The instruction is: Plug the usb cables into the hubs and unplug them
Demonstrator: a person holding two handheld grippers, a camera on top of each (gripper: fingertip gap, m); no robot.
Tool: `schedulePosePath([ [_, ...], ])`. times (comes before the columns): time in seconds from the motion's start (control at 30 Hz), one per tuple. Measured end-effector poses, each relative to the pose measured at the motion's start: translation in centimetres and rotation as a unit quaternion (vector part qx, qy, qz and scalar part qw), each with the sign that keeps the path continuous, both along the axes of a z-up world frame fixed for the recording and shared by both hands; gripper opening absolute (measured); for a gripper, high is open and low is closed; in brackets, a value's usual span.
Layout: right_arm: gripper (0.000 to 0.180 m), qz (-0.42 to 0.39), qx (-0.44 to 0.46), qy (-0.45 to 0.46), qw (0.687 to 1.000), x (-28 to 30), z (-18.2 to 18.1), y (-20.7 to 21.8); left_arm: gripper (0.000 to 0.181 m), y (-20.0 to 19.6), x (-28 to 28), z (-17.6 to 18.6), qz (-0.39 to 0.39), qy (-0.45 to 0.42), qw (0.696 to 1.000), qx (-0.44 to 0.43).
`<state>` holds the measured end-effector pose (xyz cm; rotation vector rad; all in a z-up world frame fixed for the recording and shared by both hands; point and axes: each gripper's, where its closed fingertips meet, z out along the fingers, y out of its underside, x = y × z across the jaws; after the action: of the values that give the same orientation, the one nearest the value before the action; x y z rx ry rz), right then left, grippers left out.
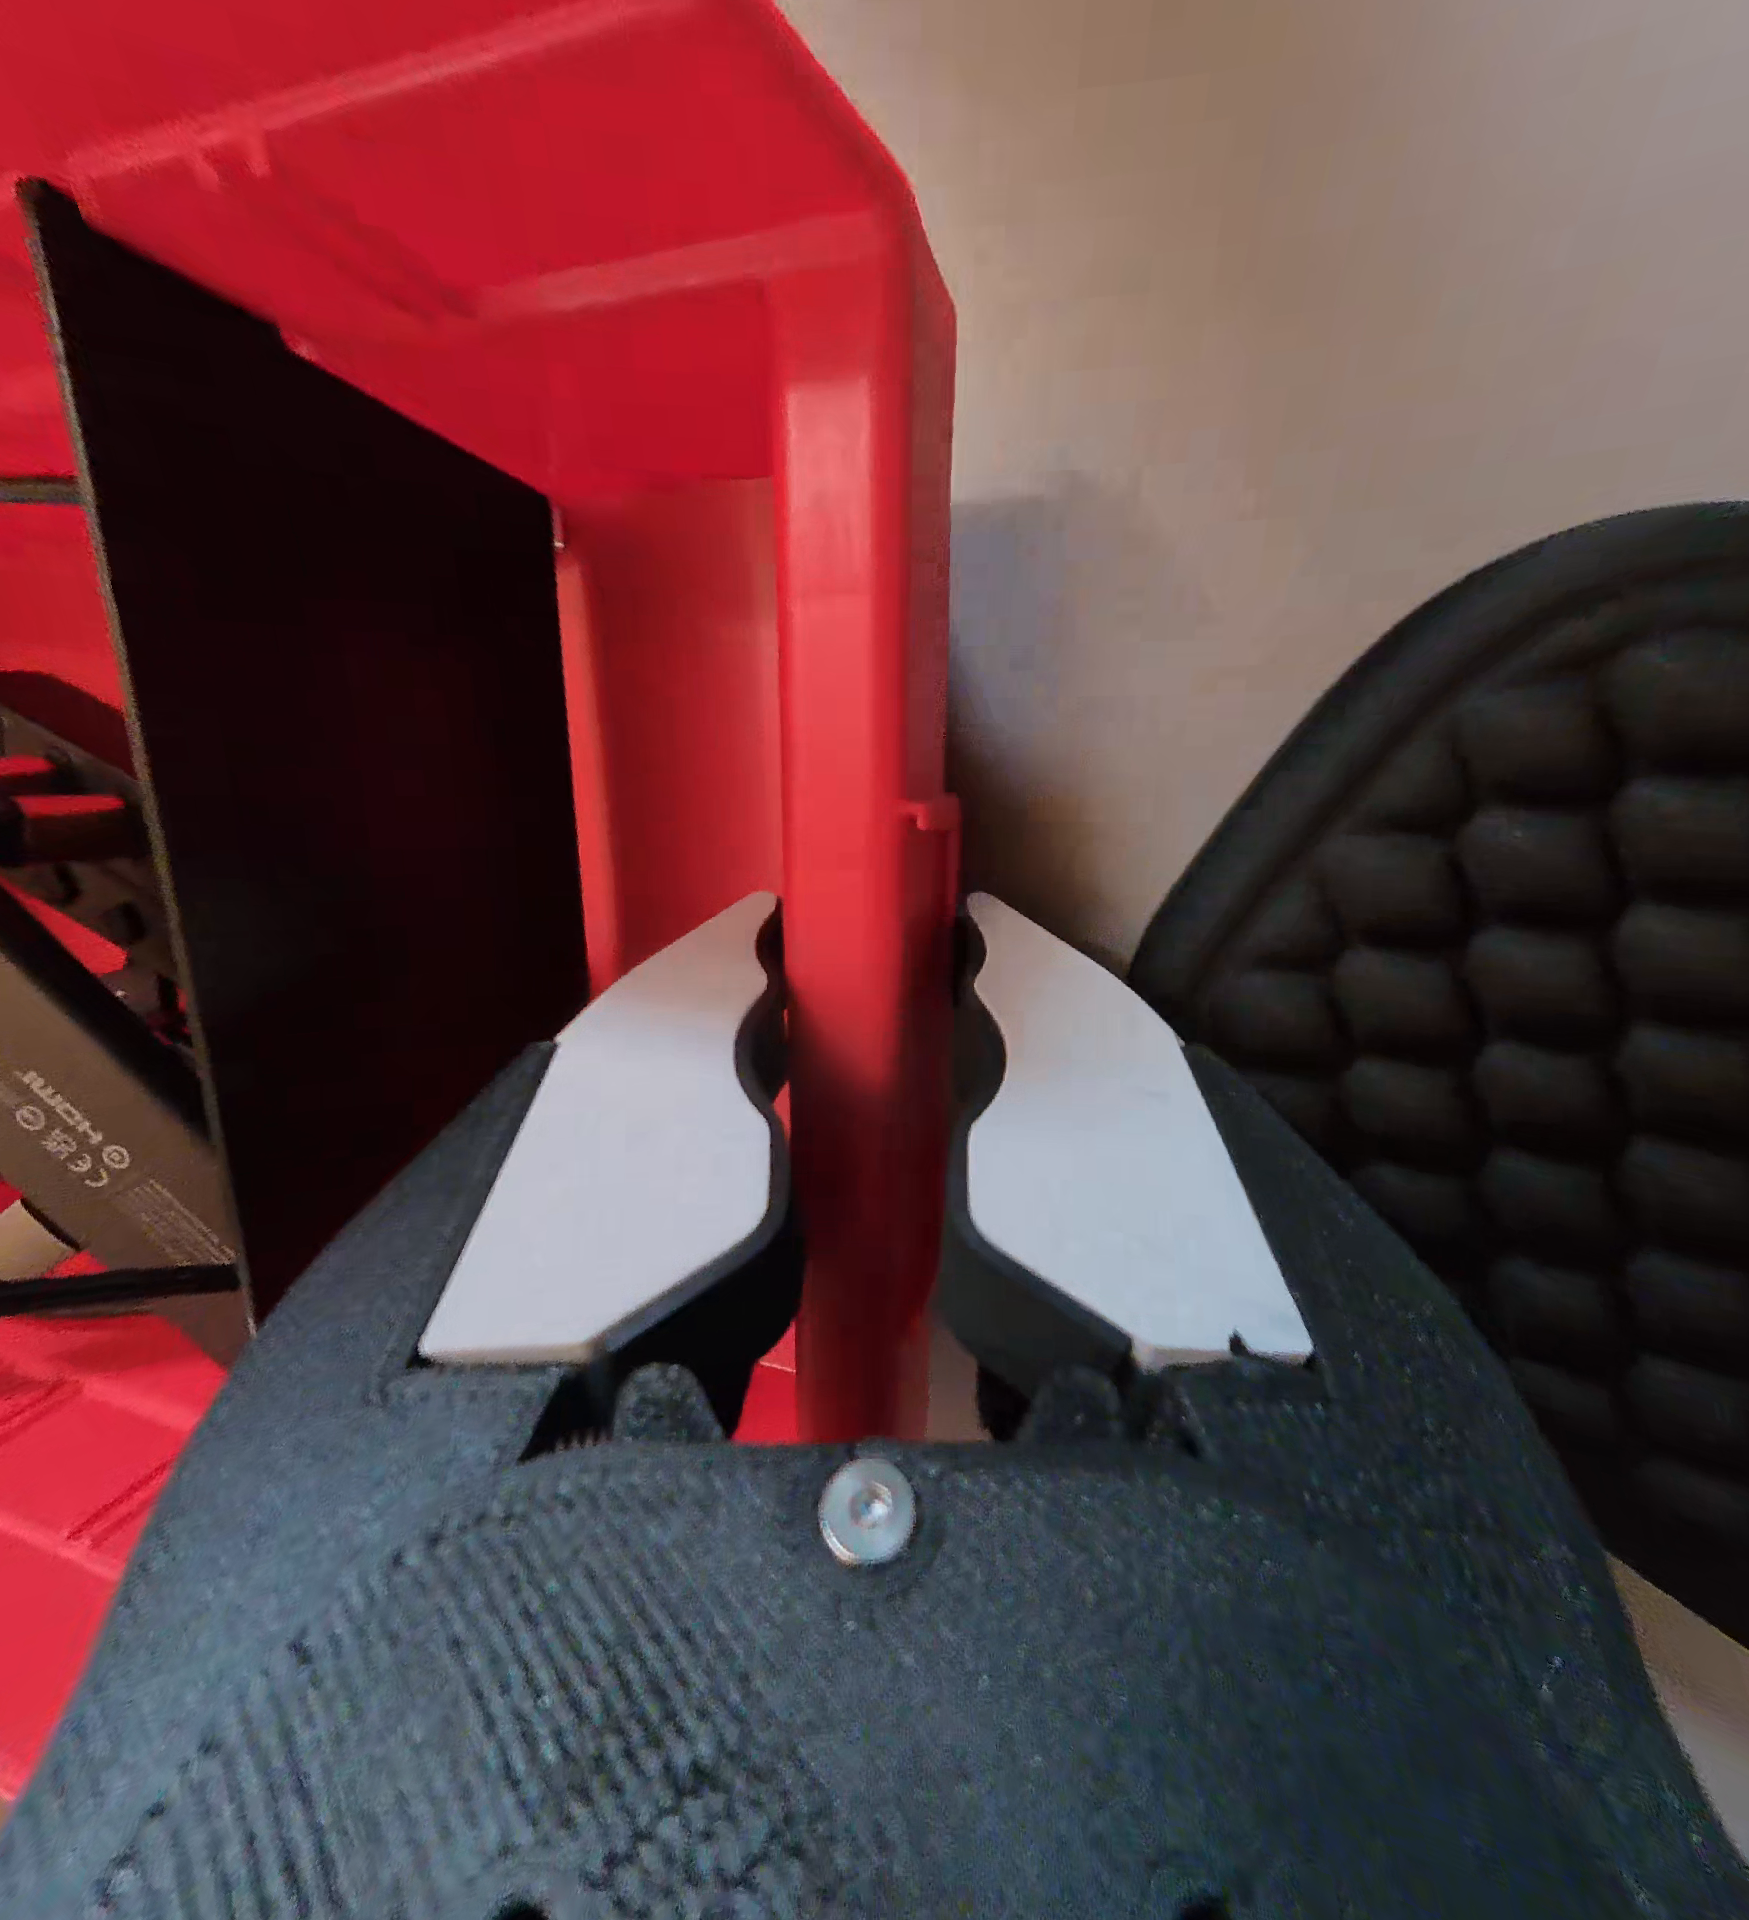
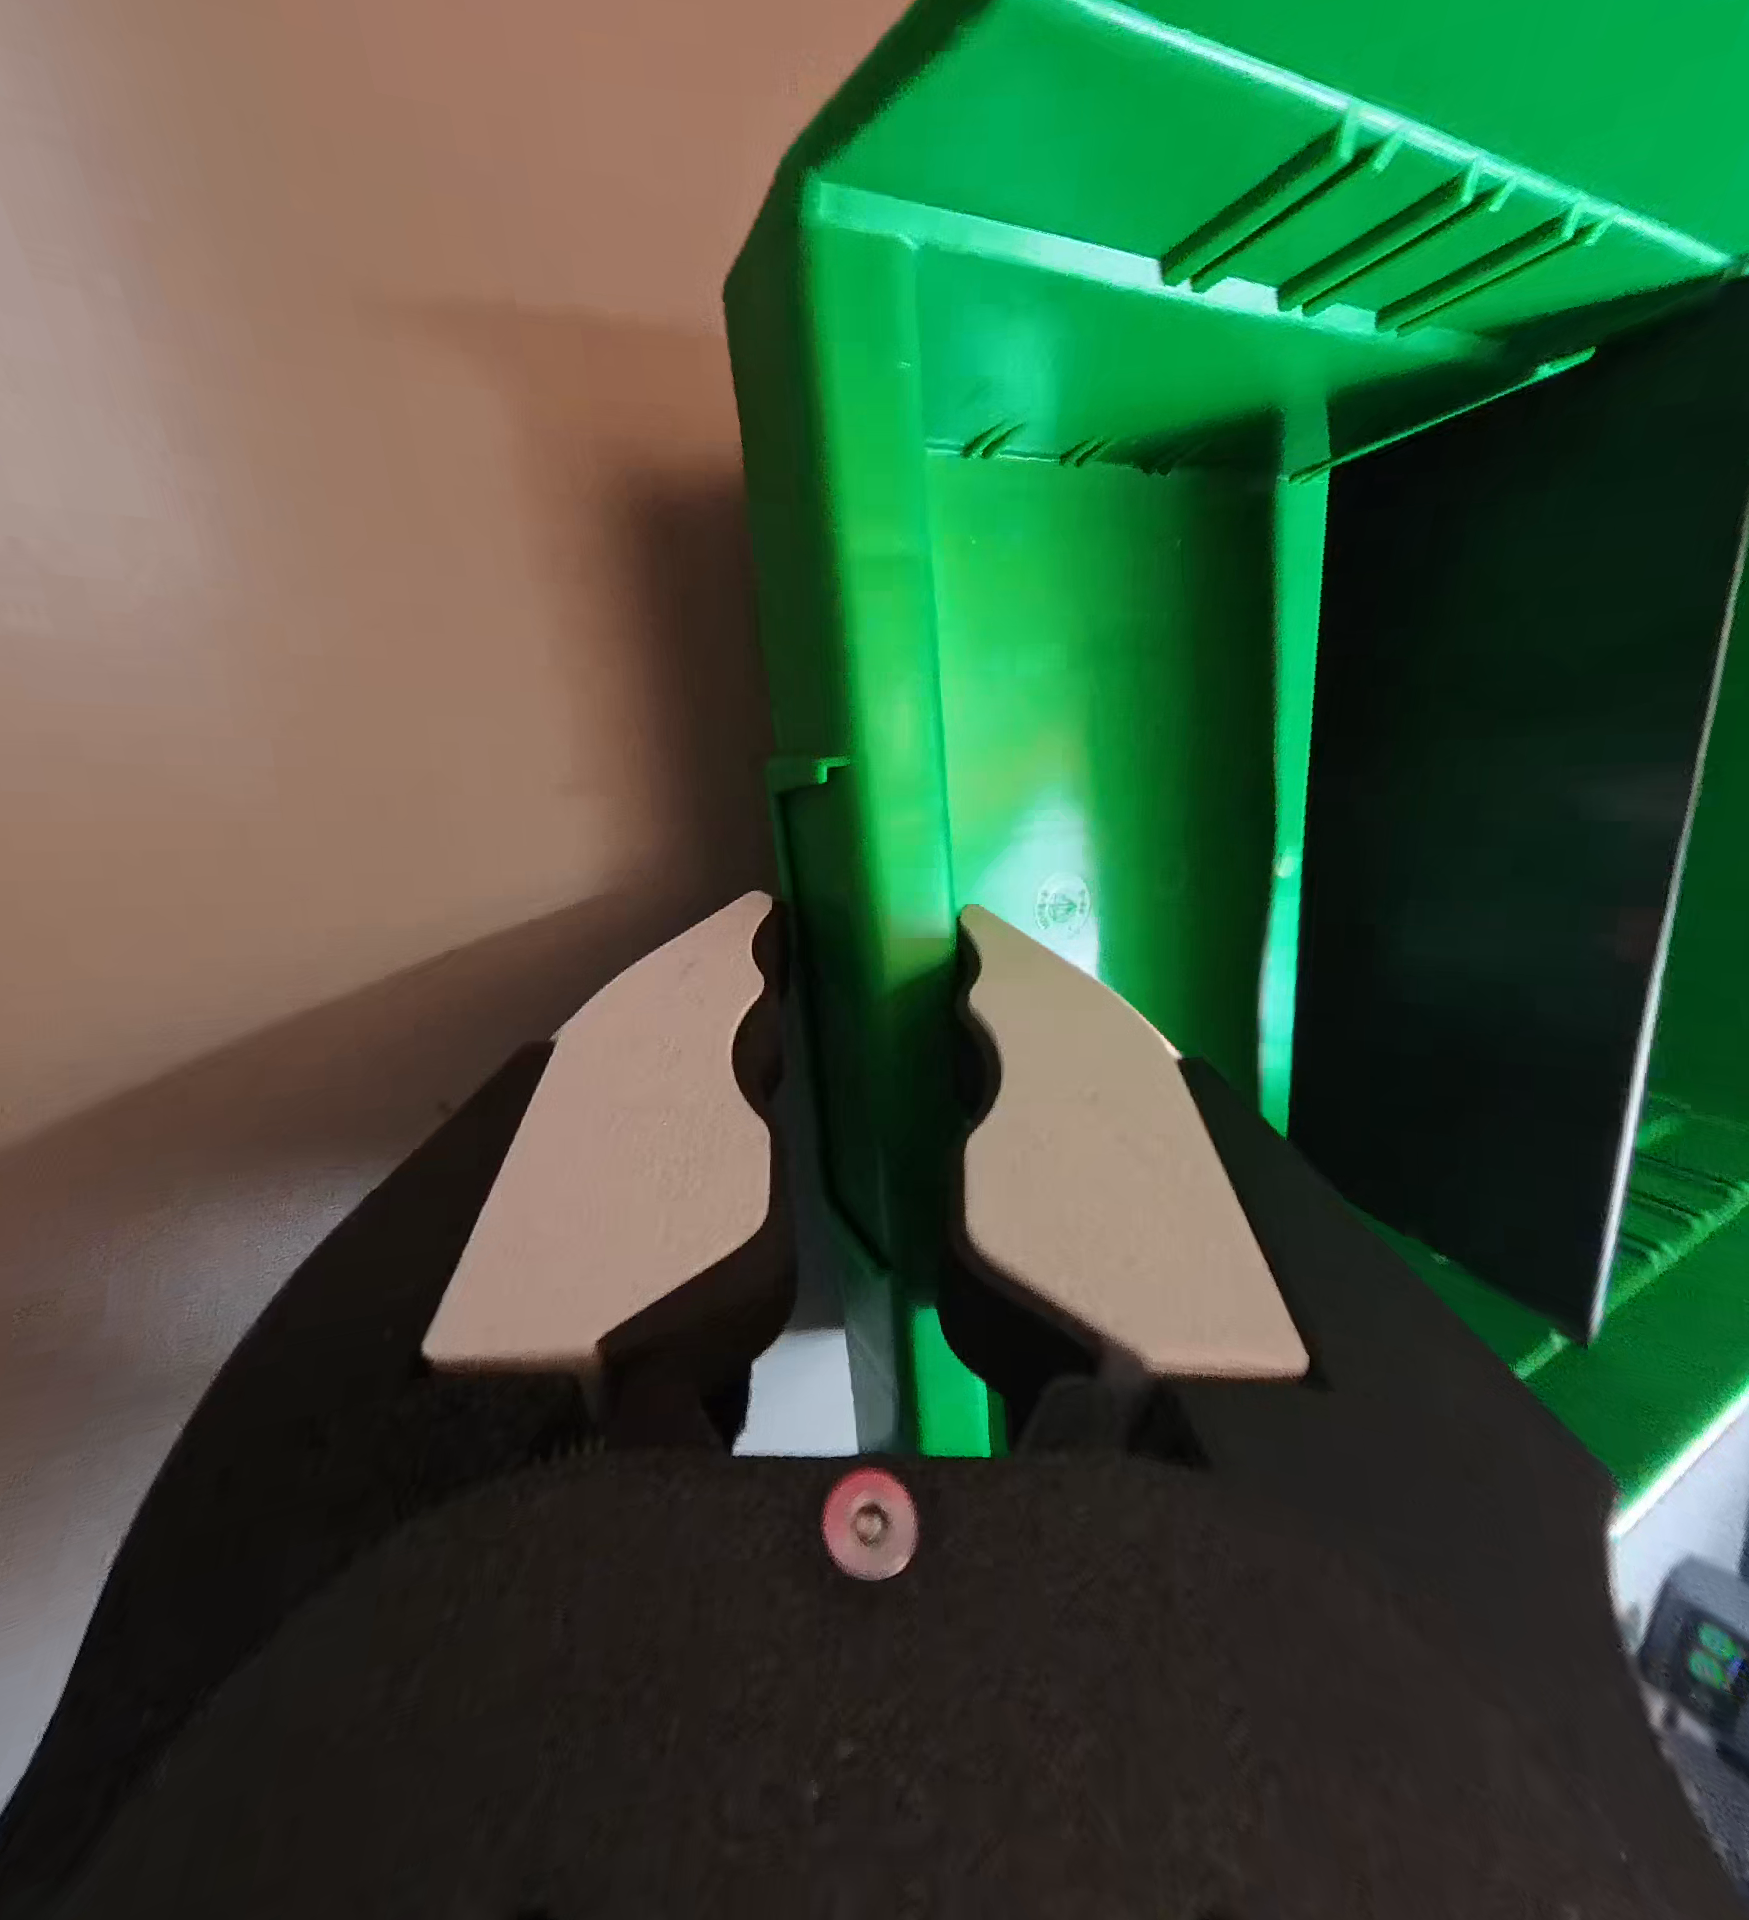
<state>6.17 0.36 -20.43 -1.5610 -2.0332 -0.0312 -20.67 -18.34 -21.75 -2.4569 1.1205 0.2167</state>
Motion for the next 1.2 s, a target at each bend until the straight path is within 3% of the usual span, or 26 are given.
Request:
schedulePosePath([
  [0.43,0.030,-0.044,0.015,0.003,0.999,6.0,-0.3,10.0,0.030,5.9,-4.3,-0.1,0.024,0.020,0.999,0.037],
  [0.73,0.040,-0.069,0.029,0.066,0.995,6.0,0.6,11.8,0.035,8.0,-6.5,0.5,0.052,0.011,0.997,0.055],
  [0.83,0.043,-0.071,0.017,0.180,0.981,5.2,3.3,11.0,0.032,7.5,-5.0,2.9,0.049,-0.057,0.993,0.086],
  [0.97,0.043,-0.075,-0.005,0.365,0.928,4.7,8.3,9.8,0.031,7.4,-4.5,9.3,0.068,-0.177,0.968,0.162],
  [1.1,0.037,-0.069,0.001,0.479,0.875,5.0,10.8,9.2,0.033,9.5,-10.1,16.6,0.165,-0.215,0.920,0.281],
  [1.2,0.035,-0.060,0.007,0.488,0.871,4.9,10.8,8.6,0.036,11.3,-15.7,17.8,0.259,-0.183,0.907,0.278],
])
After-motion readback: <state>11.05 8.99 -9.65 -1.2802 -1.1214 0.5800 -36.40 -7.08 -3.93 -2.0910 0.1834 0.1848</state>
